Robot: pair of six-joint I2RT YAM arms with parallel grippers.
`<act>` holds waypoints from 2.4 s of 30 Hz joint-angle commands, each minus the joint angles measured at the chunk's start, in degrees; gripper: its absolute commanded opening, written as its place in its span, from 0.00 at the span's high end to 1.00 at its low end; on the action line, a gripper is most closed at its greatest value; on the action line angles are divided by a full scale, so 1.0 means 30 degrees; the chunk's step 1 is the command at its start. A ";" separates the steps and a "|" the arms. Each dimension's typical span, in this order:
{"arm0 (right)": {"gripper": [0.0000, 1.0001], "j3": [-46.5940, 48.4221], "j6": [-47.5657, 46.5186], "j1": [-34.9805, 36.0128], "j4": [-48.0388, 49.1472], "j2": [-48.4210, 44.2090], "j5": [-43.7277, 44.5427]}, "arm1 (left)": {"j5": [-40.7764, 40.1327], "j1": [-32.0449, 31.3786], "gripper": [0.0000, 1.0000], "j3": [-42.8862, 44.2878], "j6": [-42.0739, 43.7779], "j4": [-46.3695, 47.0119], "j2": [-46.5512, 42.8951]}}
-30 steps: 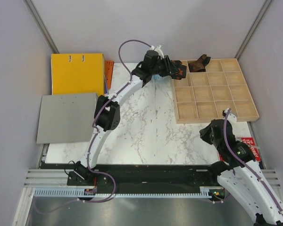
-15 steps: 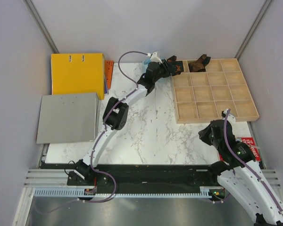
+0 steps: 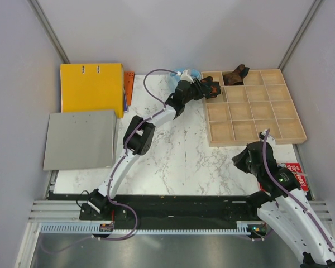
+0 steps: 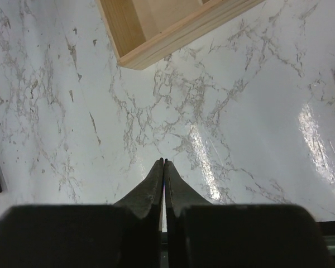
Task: Roll the ties
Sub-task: Place the tie in the storage box, then reset both arms
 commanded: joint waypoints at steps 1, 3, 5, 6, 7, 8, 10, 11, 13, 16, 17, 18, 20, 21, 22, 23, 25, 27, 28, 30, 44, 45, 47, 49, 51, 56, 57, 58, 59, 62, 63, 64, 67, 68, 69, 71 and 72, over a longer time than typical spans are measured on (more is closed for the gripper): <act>0.93 -0.0131 0.0238 -0.0064 0.0389 -0.0307 -0.0349 | 0.1015 -0.0336 0.82 0.1351 -0.1385 0.0554 -0.0126; 0.94 -0.0131 0.0267 -0.0035 0.0360 -0.0279 -0.0495 | 0.0811 -0.0540 0.82 0.1293 -0.1034 0.0117 -0.0155; 0.94 -0.0189 0.0268 -0.0064 0.0360 -0.0278 -0.0495 | 0.0576 -0.0599 0.82 0.1293 -0.0915 -0.0178 -0.0126; 0.94 -0.0189 0.0239 -0.0064 0.0389 -0.0278 -0.0553 | 0.0605 -0.0629 0.82 0.1293 -0.0915 -0.0324 -0.0097; 0.94 -0.0218 0.0238 -0.0035 0.0418 -0.0307 -0.0612 | 0.0634 -0.0629 0.82 0.1322 -0.0799 -0.0500 -0.0126; 0.95 -0.0219 0.0267 -0.0035 0.0418 -0.0278 -0.0641 | 0.0547 -0.0629 0.82 0.1293 -0.0711 -0.0762 -0.0126; 0.95 -0.0219 0.0209 -0.0035 0.0476 -0.0307 -0.0729 | 0.0255 -0.0629 0.80 0.1322 -0.0245 -0.1783 -0.0243; 0.94 -0.0219 0.0180 -0.0064 0.0448 -0.0249 -0.0759 | 0.0195 -0.0629 0.77 0.1264 -0.0096 -0.2051 -0.0330; 0.94 -0.0219 0.0150 -0.0064 0.0535 -0.0190 -0.0846 | -0.0038 -0.0688 0.71 0.1234 0.0458 -0.2520 -0.0361; 0.94 -0.0277 0.0209 -0.0064 0.0827 -0.0044 -0.1081 | -0.0418 -0.0746 0.63 0.1234 0.0929 -0.2756 -0.0360; 0.94 -0.0277 0.0209 -0.0035 0.0887 -0.0015 -0.1197 | -0.0507 -0.0746 0.56 0.1292 0.1017 -0.2873 -0.0360; 0.94 -0.0277 0.0238 -0.0035 0.0916 0.0073 -0.1285 | -0.0566 -0.0746 0.48 0.1322 0.1076 -0.2932 -0.0331; 0.94 -0.0307 0.0238 -0.0035 0.1004 0.0102 -0.1316 | -0.0480 -0.0746 0.30 0.1468 0.1310 -0.3079 -0.0302; 0.94 -0.0307 0.0209 -0.0035 0.1004 0.0161 -0.1316 | -0.0363 -0.0746 0.24 0.1585 0.1340 -0.3109 -0.0302; 0.94 -0.0336 0.0180 -0.0035 0.1004 0.0190 -0.1345 | -0.0072 -0.0746 0.16 0.1673 0.1399 -0.3196 -0.0302; 0.94 -0.0336 0.0180 -0.0064 0.1033 0.0191 -0.1316 | 0.0105 -0.0746 0.06 0.1703 0.1399 -0.3226 -0.0360; 0.94 -0.0278 0.0180 -0.0035 0.1034 0.0220 -0.1374 | 0.0370 -0.0804 0.00 0.1645 0.1574 -0.3401 -0.0506; 0.94 -0.0161 0.0180 -0.0035 0.1004 0.0278 -0.1432 | 0.0255 -0.0892 0.00 0.1412 0.1779 -0.3751 -0.0769; 0.94 -0.0131 0.0180 -0.0064 0.1004 0.0308 -0.1404 | 0.0195 -0.0922 0.00 0.1265 0.1838 -0.3840 -0.0857; 0.94 -0.0043 0.0180 -0.0035 0.0975 0.0308 -0.1432 | 0.0078 -0.0980 0.00 0.1176 0.1926 -0.4045 -0.1062; 0.84 0.0631 -0.0055 -0.0035 0.0360 0.0571 -0.1315 | -0.1182 -0.1068 0.00 -0.0729 0.2366 -0.8668 -0.4634; 0.83 0.0718 -0.0084 -0.0035 0.0360 0.0571 -0.1403 | -0.1211 -0.1039 0.00 -0.0729 0.2366 -0.9081 -0.4812; 0.78 0.0835 -0.0200 -0.0035 0.0331 0.0571 -0.1403 | -0.1503 -0.1068 0.00 -0.0758 0.2337 -1.0307 -0.5395; 0.72 0.1011 -0.0260 -0.0035 0.0185 0.0601 -0.1403 | -0.1533 -0.1068 0.00 -0.0875 0.2483 -1.0840 -0.5953; 0.69 0.1216 -0.0493 -0.0064 0.0096 0.0747 -0.1490 | -0.1504 -0.1068 0.00 -0.1575 0.2599 -1.1251 -0.7094; 0.61 0.1685 -0.1226 -0.0064 0.0330 0.0952 -0.2134 | -0.1650 -0.1068 0.00 -0.5345 0.3039 -1.1282 -1.0257; 0.59 0.1831 -0.1429 -0.0035 0.0446 0.0923 -0.2397 | -0.1680 -0.1068 0.00 -0.5996 0.3272 -1.1254 -1.1394; 0.57 0.1861 -0.1519 -0.0064 0.0506 0.0894 -0.2603 | -0.1796 -0.1068 0.00 -0.6698 0.3361 -1.1282 -1.1956; 0.54 0.1890 -0.1606 -0.0035 0.0593 0.0923 -0.2750 | -0.2029 -0.1039 0.00 -0.8242 0.3449 -1.1254 -1.2542; 0.48 0.1600 -0.1987 -0.0064 0.1324 0.0864 -0.3950 | -0.2498 -0.1010 0.00 -1.1755 0.3626 -1.1253 -1.5265; 0.47 0.1424 -0.2017 -0.0064 0.1791 0.0864 -0.4532 | -0.2645 -0.0981 0.00 -1.2701 0.3713 -1.1253 -1.6548; 0.46 0.1219 -0.2133 -0.0035 0.2085 0.0806 -0.5379 | -0.2821 -0.1010 0.00 -1.3639 0.3743 -1.1224 -1.7315; 0.43 0.0369 -0.2223 -0.0035 0.3053 0.0806 -0.6440 | -0.3963 -0.0893 0.00 -1.7447 0.3919 -1.1224 -2.0266; 0.42 0.0193 -0.2194 -0.0035 0.3229 0.0864 -0.6965 | -0.4197 -0.0748 0.00 -1.9255 0.3948 -1.1253 -2.1007; 0.42 -0.0098 -0.2193 -0.0064 0.3579 0.0922 -0.7173 | -0.4635 -0.0630 0.00 -2.0143 0.4006 -1.1224 -2.1885; 0.41 -0.0334 -0.2135 -0.0035 0.3874 0.1157 -0.7728 | -0.5250 -0.0280 0.00 -2.2605 0.4094 -1.1224 -2.4258; 0.41 -0.0365 -0.2135 -0.0006 0.4165 0.1244 -0.7935 | -0.5428 -0.0132 0.00 -2.3338 0.4152 -1.1282 -2.5050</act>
